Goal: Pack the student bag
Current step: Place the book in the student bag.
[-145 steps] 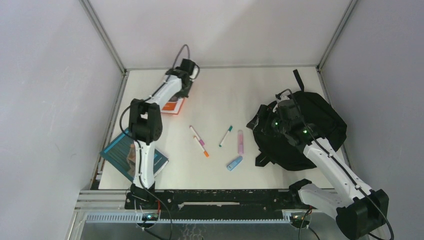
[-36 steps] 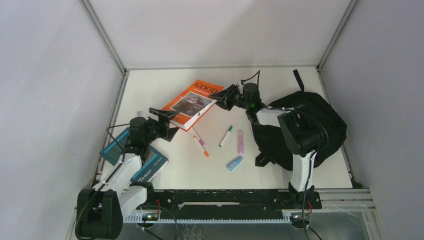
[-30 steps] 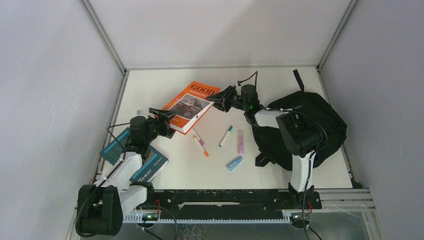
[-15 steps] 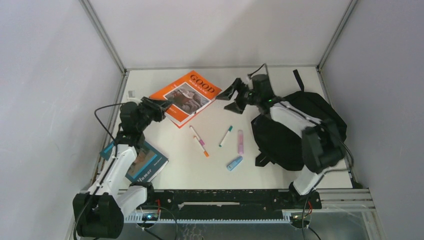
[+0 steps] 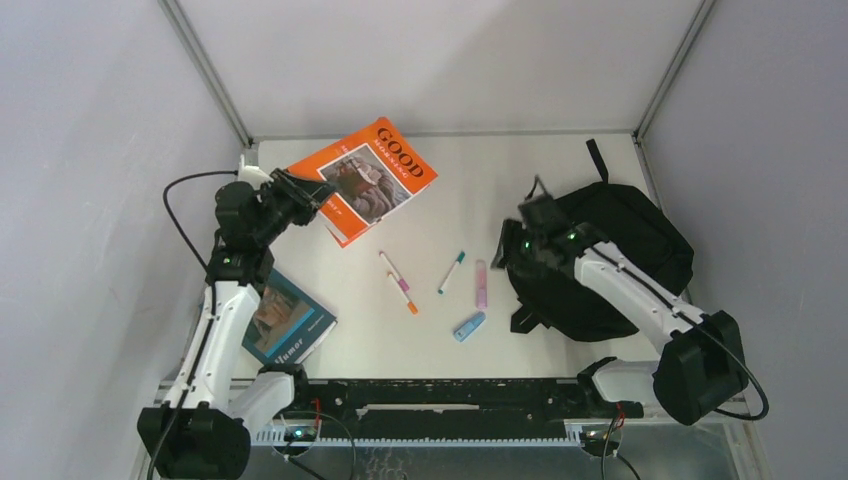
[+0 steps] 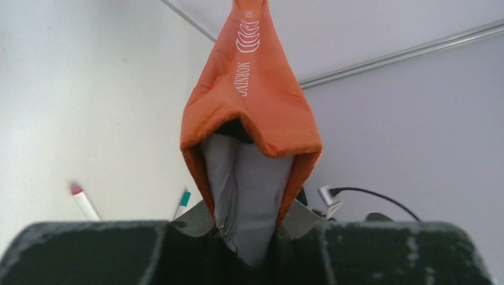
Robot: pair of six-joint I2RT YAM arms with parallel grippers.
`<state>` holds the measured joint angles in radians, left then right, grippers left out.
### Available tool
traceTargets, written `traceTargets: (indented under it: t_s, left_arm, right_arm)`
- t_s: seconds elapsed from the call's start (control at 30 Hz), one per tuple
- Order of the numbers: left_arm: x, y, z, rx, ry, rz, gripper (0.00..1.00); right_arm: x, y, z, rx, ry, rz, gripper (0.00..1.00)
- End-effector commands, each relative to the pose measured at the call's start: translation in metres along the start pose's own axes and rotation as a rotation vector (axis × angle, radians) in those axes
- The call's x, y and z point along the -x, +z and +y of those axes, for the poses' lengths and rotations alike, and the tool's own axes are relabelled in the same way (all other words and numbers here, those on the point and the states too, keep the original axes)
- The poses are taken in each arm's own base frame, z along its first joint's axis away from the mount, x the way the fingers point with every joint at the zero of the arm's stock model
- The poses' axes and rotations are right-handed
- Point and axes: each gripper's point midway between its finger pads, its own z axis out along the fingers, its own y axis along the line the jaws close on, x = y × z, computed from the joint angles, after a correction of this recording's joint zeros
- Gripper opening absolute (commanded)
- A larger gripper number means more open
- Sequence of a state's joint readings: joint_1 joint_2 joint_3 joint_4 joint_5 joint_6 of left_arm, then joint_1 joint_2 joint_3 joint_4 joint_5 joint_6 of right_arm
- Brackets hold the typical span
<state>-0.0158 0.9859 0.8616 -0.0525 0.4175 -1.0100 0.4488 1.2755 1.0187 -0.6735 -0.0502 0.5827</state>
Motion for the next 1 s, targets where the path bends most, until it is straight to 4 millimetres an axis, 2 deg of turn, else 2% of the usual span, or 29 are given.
traceTargets:
  t_s: [0.0,0.07,0.2,0.27,0.33,0.4,0.5,0.53,0.67,0.8,0.87,0.9,0.97]
  left_arm:
    - [0.020,-0.028,-0.046,-0.068,0.177,-0.041,0.06]
    - [0.019,-0.031,-0.049,-0.070,0.191,-0.031,0.06]
    - [0.015,-0.035,-0.052,-0.086,0.203,-0.015,0.06]
    - [0.013,-0.037,-0.054,-0.094,0.208,-0.010,0.06]
    - [0.011,-0.039,-0.056,-0.107,0.212,0.001,0.06]
    - [0.009,-0.039,-0.056,-0.111,0.212,0.008,0.06]
    - [0.004,-0.037,-0.050,-0.109,0.193,0.024,0.05]
    - [0.001,-0.036,-0.049,-0.114,0.182,0.036,0.04]
    - [-0.004,-0.031,-0.047,-0.138,0.151,0.059,0.04]
    - [-0.007,-0.030,-0.047,-0.147,0.149,0.077,0.03]
    - [-0.010,-0.030,-0.046,-0.149,0.150,0.092,0.04]
    - [-0.012,-0.030,-0.045,-0.150,0.151,0.102,0.04]
    - [-0.019,-0.029,-0.040,-0.145,0.154,0.130,0.04]
  right_arm:
    - [-0.053,0.011,-0.032,-0.137,-0.051,0.101,0.68]
    - [-0.064,0.020,-0.034,-0.143,-0.056,0.128,0.65]
    - [-0.076,0.033,-0.039,-0.172,-0.070,0.178,0.52]
    - [-0.078,0.034,-0.041,-0.186,-0.074,0.184,0.46]
    - [-0.074,0.029,-0.048,-0.226,-0.083,0.154,0.45]
    - [-0.066,0.021,-0.053,-0.255,-0.096,0.111,0.51]
    - [-0.058,0.011,-0.062,-0.305,-0.146,0.082,0.76]
    - [-0.056,0.010,-0.066,-0.334,-0.162,0.087,0.81]
    - [-0.045,0.009,-0.090,-0.519,-0.216,0.080,0.80]
    - [-0.045,0.022,-0.106,-0.602,-0.242,0.129,0.74]
    - [-0.048,0.028,-0.109,-0.614,-0.259,0.149,0.65]
    - [-0.048,0.031,-0.111,-0.621,-0.267,0.154,0.58]
    - [-0.046,0.035,-0.110,-0.620,-0.275,0.149,0.38]
